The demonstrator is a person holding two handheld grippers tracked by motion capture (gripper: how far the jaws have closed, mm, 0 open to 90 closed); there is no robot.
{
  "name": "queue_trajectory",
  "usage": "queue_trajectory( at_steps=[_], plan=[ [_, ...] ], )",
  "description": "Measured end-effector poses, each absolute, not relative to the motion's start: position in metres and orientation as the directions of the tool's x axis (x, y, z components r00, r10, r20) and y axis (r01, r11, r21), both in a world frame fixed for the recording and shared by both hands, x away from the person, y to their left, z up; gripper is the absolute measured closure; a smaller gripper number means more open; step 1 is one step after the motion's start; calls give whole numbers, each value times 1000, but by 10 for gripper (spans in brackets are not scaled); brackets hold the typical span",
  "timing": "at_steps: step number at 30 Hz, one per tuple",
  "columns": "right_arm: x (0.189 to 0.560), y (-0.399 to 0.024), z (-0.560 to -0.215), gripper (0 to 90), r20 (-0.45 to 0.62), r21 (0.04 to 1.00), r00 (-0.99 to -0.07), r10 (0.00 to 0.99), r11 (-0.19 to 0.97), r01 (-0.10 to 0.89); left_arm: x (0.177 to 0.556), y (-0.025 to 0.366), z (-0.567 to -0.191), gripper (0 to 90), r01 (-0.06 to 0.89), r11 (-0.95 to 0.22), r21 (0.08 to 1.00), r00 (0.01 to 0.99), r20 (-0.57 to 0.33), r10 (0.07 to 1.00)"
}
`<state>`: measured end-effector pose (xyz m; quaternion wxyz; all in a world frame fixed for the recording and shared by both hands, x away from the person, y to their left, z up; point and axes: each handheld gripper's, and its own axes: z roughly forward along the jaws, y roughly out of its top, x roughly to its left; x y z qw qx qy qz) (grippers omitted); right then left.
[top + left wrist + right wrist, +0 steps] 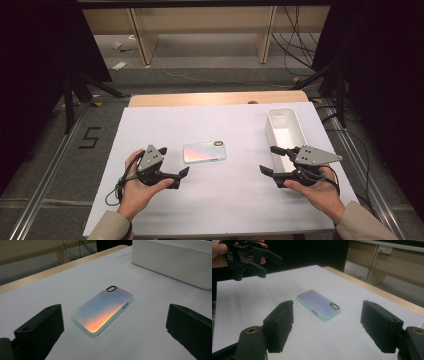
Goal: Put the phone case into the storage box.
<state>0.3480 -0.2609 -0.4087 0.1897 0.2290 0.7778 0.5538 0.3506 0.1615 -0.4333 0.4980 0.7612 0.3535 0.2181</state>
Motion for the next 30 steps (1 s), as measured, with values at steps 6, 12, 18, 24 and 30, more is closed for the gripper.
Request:
queue_trajectory(
  at_steps=[6, 12, 18, 24, 30],
  plan=[
    [347, -260, -408, 282, -40, 950, -825, 563, 278, 144, 350, 162, -433, 35, 323, -248, 913, 653, -25, 757],
    [347, -260, -407, 296, -42, 950, -822, 567, 278, 143, 358, 162, -426, 504, 308, -267, 913, 591, 36, 806],
    [348, -259, -408, 298, -34, 950, -822, 569, 274, 151, 388, 152, -430, 886, 395, -286, 873, 536, 34, 843],
    [349, -260, -408, 298, -35, 951, -819, 572, 272, 149, 425, 141, -435, 899, 468, -287, 836, 505, 13, 863],
    [349, -260, -408, 298, -35, 953, -822, 568, 268, 144, 453, 127, -449, 899, 522, -307, 796, 494, 11, 869]
  ],
)
